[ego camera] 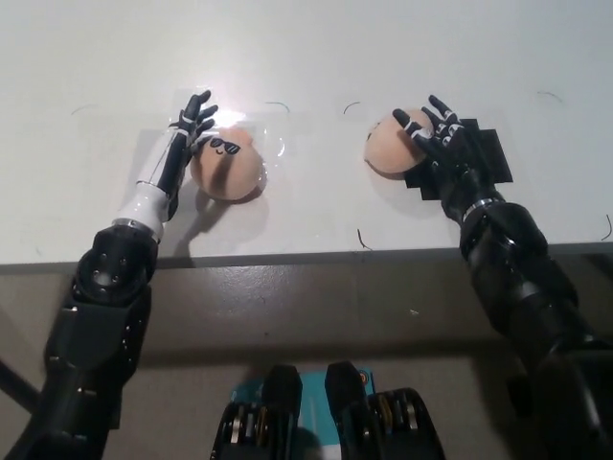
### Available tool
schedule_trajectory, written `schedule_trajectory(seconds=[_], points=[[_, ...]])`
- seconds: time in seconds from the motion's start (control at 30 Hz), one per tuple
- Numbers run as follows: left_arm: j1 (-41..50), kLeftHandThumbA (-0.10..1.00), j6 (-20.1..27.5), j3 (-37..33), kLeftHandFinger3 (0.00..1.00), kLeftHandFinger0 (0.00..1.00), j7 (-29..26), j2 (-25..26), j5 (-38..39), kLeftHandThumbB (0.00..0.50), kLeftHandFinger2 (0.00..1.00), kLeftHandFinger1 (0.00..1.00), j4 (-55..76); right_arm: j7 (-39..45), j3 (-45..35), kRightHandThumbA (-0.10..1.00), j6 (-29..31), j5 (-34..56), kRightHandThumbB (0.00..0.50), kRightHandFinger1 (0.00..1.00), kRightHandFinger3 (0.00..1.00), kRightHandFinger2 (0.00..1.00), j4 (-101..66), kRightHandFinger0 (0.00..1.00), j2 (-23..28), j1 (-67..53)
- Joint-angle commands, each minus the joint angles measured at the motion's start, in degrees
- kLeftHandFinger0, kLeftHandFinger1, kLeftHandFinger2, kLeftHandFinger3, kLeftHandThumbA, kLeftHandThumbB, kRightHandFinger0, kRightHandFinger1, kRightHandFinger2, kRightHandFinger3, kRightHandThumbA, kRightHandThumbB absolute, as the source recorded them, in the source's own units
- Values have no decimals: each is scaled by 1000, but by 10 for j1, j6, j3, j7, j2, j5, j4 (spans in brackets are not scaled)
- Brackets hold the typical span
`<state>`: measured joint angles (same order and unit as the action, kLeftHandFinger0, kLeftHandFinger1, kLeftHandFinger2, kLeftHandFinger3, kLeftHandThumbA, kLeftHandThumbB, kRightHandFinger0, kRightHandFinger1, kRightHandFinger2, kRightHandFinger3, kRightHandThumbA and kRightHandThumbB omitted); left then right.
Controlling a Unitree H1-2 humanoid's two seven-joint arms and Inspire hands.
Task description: Use both hands to push two dumpling toys together to the middle
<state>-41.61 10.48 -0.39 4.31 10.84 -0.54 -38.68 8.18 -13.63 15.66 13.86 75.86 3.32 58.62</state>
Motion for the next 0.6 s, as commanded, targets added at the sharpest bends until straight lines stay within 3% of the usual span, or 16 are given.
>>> schedule_trajectory(seconds=[0.0,0.17,0.3,0.37,0.57], points=[[-7,1000,4,-5,1000,1000,-9,-7,-13,477,1000,1000,24,22,9,1000,36,-2,270,1000,1000,1000,-20,1000,-16,13],[-11,1000,7,-6,1000,1000,-20,-26,-18,495,1000,1000,25,10,16,1000,41,-9,300,1000,1000,1000,-22,1000,-30,13],[-16,1000,8,-10,1000,1000,-26,-42,-26,467,1000,1000,25,16,10,1000,33,0,307,1000,1000,1000,-22,1000,-40,13],[-15,1000,6,-14,1000,1000,-31,-48,-35,437,1000,1000,30,12,13,1000,42,-4,278,1000,1000,1000,-25,1000,-44,10],[-17,1000,-4,-32,1000,1000,-37,-77,-53,431,1000,1000,29,12,11,1000,41,-2,276,1000,1000,1000,-30,1000,-57,7]])
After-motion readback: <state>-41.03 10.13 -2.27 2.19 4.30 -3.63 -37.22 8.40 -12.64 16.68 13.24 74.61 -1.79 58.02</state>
